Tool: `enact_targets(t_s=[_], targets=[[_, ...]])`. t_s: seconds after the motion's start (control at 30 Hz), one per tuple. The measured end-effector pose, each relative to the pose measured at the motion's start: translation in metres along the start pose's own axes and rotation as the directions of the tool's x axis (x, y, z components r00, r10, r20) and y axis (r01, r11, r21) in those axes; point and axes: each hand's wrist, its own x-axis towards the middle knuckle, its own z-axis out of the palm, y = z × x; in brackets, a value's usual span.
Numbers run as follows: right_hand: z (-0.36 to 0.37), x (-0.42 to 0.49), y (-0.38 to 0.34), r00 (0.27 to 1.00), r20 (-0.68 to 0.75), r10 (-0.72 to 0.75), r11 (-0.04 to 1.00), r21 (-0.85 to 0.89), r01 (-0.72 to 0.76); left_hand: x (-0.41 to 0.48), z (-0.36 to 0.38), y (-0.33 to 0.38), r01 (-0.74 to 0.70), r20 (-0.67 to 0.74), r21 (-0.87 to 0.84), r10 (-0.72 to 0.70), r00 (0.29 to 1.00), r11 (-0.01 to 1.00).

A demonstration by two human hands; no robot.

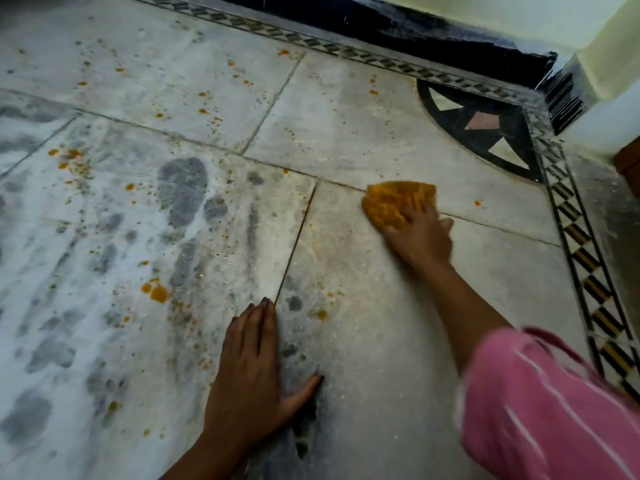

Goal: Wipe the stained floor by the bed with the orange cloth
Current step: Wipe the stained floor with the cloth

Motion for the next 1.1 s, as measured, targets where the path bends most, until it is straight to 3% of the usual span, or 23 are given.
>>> enact_targets(t_s=[0.07,0.17,0.23,0.3,0.37,0.43,0.53,0.6,0.67,0.77,0.83,0.9,1.0,1.1], targets=[[0.011,0.007,-0.043,0.995,0.08,-0.064,0.998,0.032,0.062,0.0,0.0,0.0,0.006,0.012,-0.012,-0.006,1.0,1.0],[0.021,-0.033,-0.074,0.924,0.198,-0.327,0.943,0.002,0.333,-0.001,0.001,-0.001,0.023,0.033,-0.018,-0.023,0.999,1.0],[0.017,-0.075,-0.05,0.849,0.161,-0.504,0.862,0.033,0.505,-0.003,0.001,-0.004,0.036,0.029,-0.037,-0.035,0.999,0.999],[0.007,-0.112,-0.003,0.8,0.107,-0.59,0.807,0.051,0.588,-0.003,0.001,-0.006,0.049,0.014,-0.046,-0.048,0.999,0.998],[-0.01,-0.109,0.041,0.876,0.091,-0.473,0.88,0.01,0.475,-0.001,0.001,-0.004,0.041,0.002,-0.039,-0.041,0.999,0.998],[-0.015,-0.079,0.049,0.968,0.059,-0.246,0.967,-0.055,0.249,0.0,0.001,-0.002,0.03,-0.009,-0.028,-0.03,1.0,0.999],[0.002,-0.042,-0.002,0.998,-0.011,-0.061,0.997,-0.048,0.06,0.0,-0.001,-0.001,0.026,-0.007,-0.019,-0.026,1.0,0.999],[0.016,-0.047,-0.044,0.995,0.016,-0.1,0.995,0.001,0.1,0.0,-0.003,-0.001,0.034,0.006,-0.018,-0.034,0.999,0.999],[0.025,-0.078,-0.062,0.968,0.083,-0.236,0.972,0.002,0.236,-0.001,-0.005,0.0,0.042,0.024,-0.017,-0.041,0.999,0.999],[0.018,-0.14,-0.032,0.892,0.102,-0.441,0.897,0.015,0.442,-0.004,-0.009,-0.001,0.064,0.059,-0.032,-0.062,0.996,0.997],[0.003,-0.172,0.009,0.866,0.084,-0.492,0.869,-0.015,0.495,-0.009,-0.011,-0.006,0.065,0.073,-0.04,-0.062,0.995,0.997],[-0.012,-0.178,0.051,0.931,0.045,-0.361,0.93,-0.057,0.363,-0.018,-0.013,-0.012,0.045,0.093,-0.034,-0.041,0.995,0.998],[-0.02,-0.143,0.059,1.0,0.027,-0.005,0.996,-0.094,0.007,-0.036,-0.017,-0.019,0.003,0.103,-0.005,-0.002,0.995,1.0],[-0.005,-0.111,-0.002,0.998,0.05,0.028,0.998,-0.062,-0.025,-0.043,-0.021,-0.023,-0.027,0.109,0.019,0.025,0.994,0.999]])
